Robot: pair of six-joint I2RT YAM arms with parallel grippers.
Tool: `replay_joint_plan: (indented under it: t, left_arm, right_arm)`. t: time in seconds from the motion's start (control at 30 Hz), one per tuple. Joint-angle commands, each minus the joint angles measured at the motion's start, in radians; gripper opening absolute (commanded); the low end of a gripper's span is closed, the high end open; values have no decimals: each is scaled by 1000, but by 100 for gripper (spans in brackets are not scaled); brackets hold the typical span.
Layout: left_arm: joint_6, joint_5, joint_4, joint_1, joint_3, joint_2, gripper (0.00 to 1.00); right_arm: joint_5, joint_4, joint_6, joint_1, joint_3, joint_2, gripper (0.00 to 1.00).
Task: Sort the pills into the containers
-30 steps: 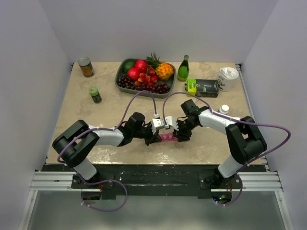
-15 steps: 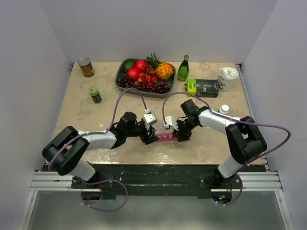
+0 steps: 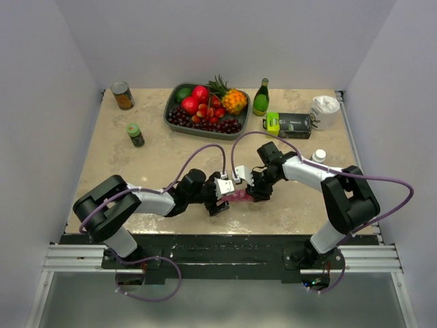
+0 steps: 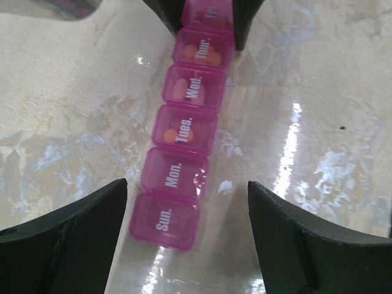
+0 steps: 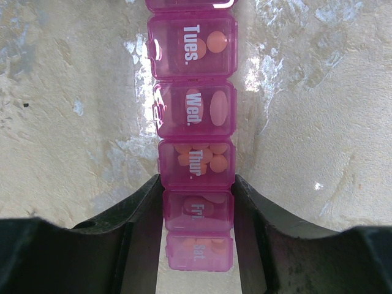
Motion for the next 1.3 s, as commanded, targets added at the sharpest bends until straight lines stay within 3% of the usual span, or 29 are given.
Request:
replay_joint_plan:
  t: [0.0, 0.13, 0.37, 0.53, 0.6, 0.67, 0.77, 1.27]
  left_arm:
    - [85, -54, 39, -3, 57, 33, 82]
    - [85, -36, 54, -4, 60, 53, 79]
    - [76, -19, 41, -4, 90, 88, 55]
    - [53, -7, 47, -6, 91, 77, 47]
    - [36, 2, 57, -6, 88, 73, 50]
    - [22, 4, 76, -4, 82, 74, 60]
    - [2, 16, 109, -4, 71, 73, 63]
    - [-76, -19, 177, 11, 44, 54, 62]
  right_arm:
    - [9, 6, -10, 3, -2, -7, 23]
    - [7, 4, -11, 2, 0, -4, 23]
    - [9, 3, -11, 3, 0, -2, 23]
    - [9, -1, -13, 2, 1, 3, 23]
    - [10, -2, -13, 2, 3, 6, 23]
    - [7, -4, -13, 2, 5, 7, 23]
    - [3, -7, -13, 2, 6, 9, 23]
    - [0, -14, -14, 2, 8, 13, 23]
